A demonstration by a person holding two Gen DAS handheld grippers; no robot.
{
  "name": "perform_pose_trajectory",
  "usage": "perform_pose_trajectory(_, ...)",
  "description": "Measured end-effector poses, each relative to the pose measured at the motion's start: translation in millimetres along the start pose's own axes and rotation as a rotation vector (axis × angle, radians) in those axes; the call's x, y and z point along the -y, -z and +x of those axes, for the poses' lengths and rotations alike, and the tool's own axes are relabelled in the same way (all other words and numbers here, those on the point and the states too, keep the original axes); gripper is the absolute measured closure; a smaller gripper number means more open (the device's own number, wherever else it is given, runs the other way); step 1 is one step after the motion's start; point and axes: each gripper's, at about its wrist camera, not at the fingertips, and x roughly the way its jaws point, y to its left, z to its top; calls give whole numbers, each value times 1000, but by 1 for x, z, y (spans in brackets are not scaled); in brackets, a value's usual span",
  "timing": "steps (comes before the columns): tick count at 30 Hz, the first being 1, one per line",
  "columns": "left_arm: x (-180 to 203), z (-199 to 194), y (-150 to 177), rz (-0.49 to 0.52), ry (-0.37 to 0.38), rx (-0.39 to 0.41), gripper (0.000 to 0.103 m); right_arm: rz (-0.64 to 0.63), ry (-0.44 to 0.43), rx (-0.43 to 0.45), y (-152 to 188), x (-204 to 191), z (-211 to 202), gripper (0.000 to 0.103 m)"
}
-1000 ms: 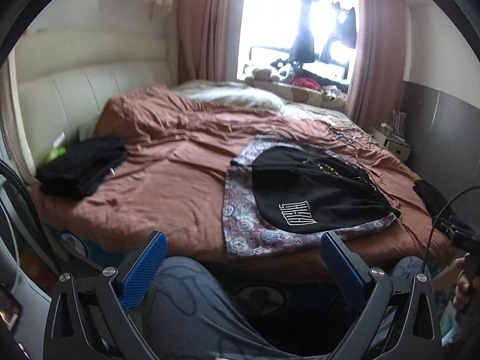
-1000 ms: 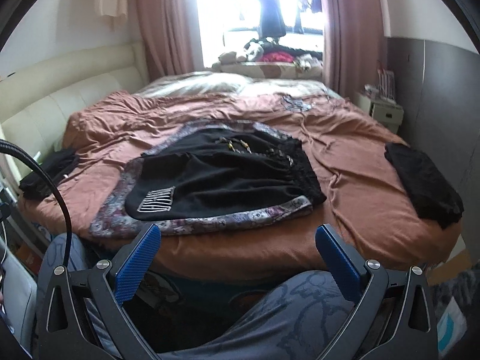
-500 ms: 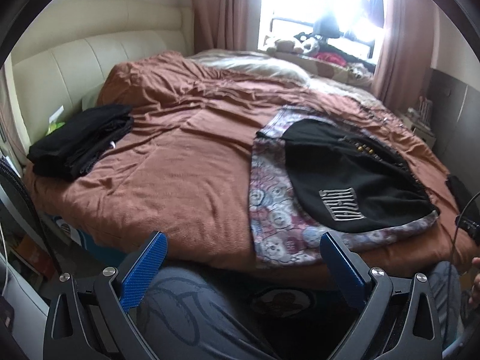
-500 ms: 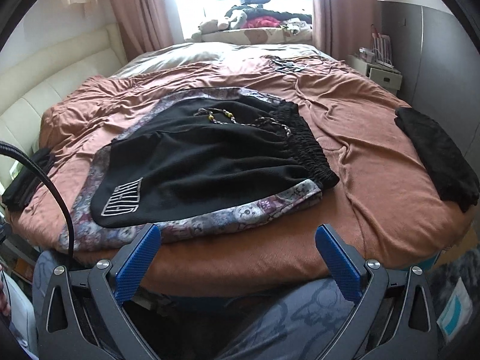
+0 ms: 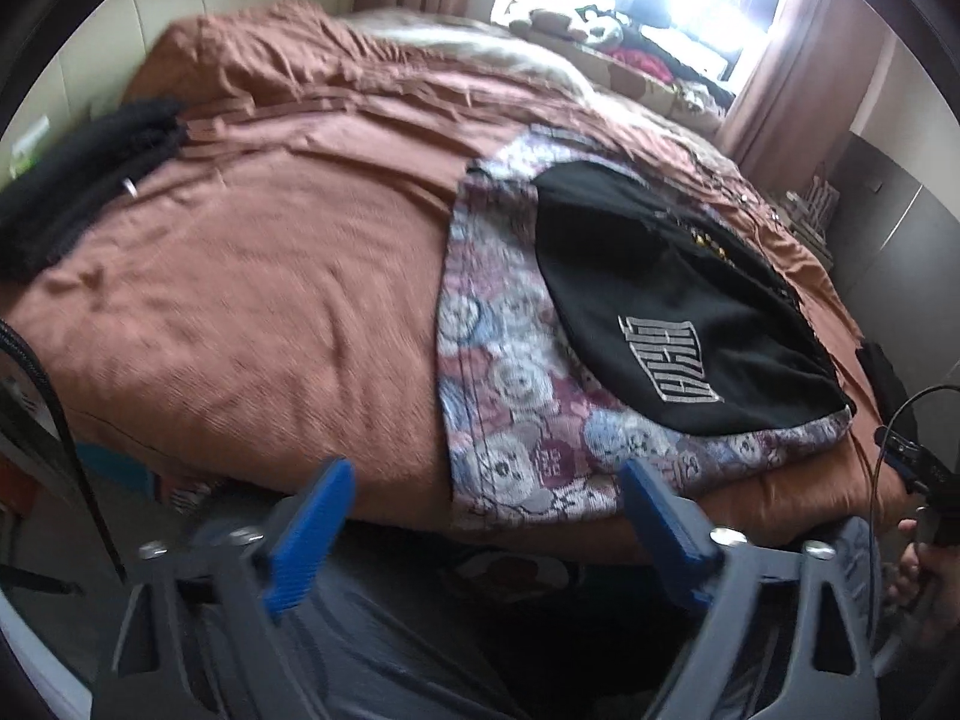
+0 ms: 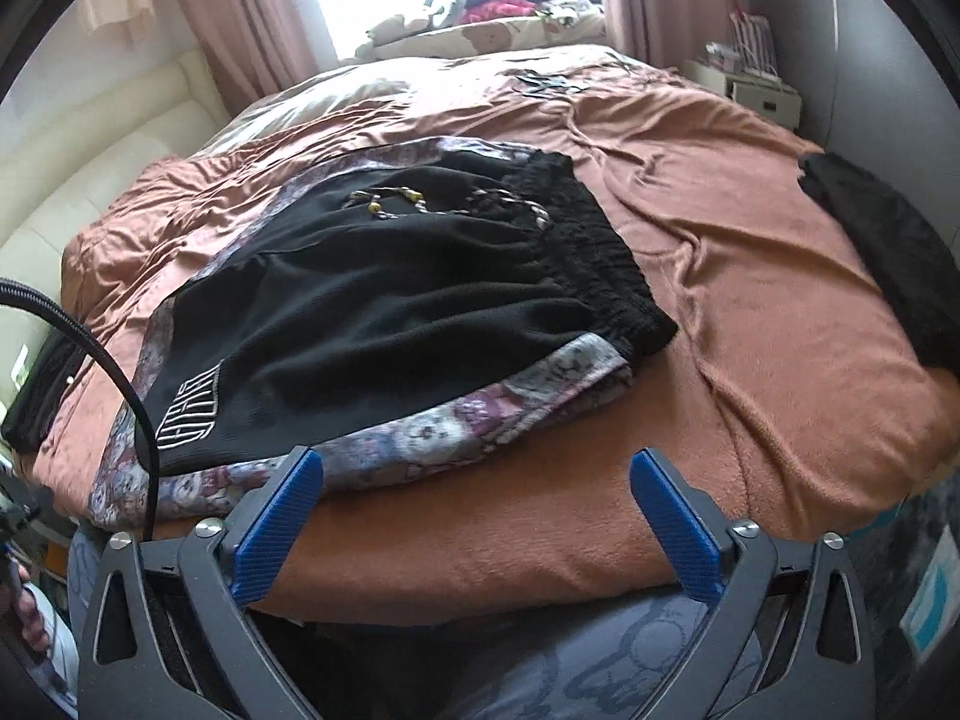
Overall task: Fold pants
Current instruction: 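Move both tools toward the black shorts lying on the bed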
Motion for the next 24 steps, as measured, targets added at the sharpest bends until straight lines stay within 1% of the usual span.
perform_pose_trajectory(1, -1, 5, 1, -7, 7, -19, 24, 9, -7, -9, 0, 4, 3, 9)
perform_pose_trajectory(2, -2, 11, 3, -16, 24, -43, 26, 18, -13, -15, 0, 8, 6, 11)
perform_pose_trajectory(3, -2, 15, 3, -23, 36, -55, 30, 24, -14, -19, -1, 10, 8, 14)
perform_pose_trajectory(4, -3, 18, 4, -29, 45, -68, 31, 33, -20, -25, 0, 14, 11, 16)
perform_pose_trajectory(5, -3, 21, 6, -37, 49, -85, 31, 42, -30, -31, 0, 17, 14, 18)
perform_pose_trajectory(8, -6, 26, 9, -55, 65, -108, 31, 90, -73, -37, 0, 27, 18, 19)
perform_pose_trajectory(11, -7, 31, 13, -74, 94, -134, 31, 115, -85, -47, 0, 35, 24, 19)
perform_pose_trajectory(14, -7, 38, 16, -102, 151, -166, 31, 129, -107, -56, 0, 39, 29, 19)
perform_pose_trajectory(17, -4, 42, 15, -109, 188, -184, 31, 134, -129, -73, 0, 40, 35, 19)
perform_pose_trajectory(19, -2, 44, 15, -110, 213, -210, 32, 139, -144, -93, 1, 40, 41, 19)
perform_pose_trajectory(21, -1, 45, 18, -95, 209, -234, 32, 145, -163, -106, 2, 41, 44, 19)
perform_pose_trajectory(24, -4, 45, 16, -111, 231, -239, 32, 150, -171, -106, 2, 41, 48, 19)
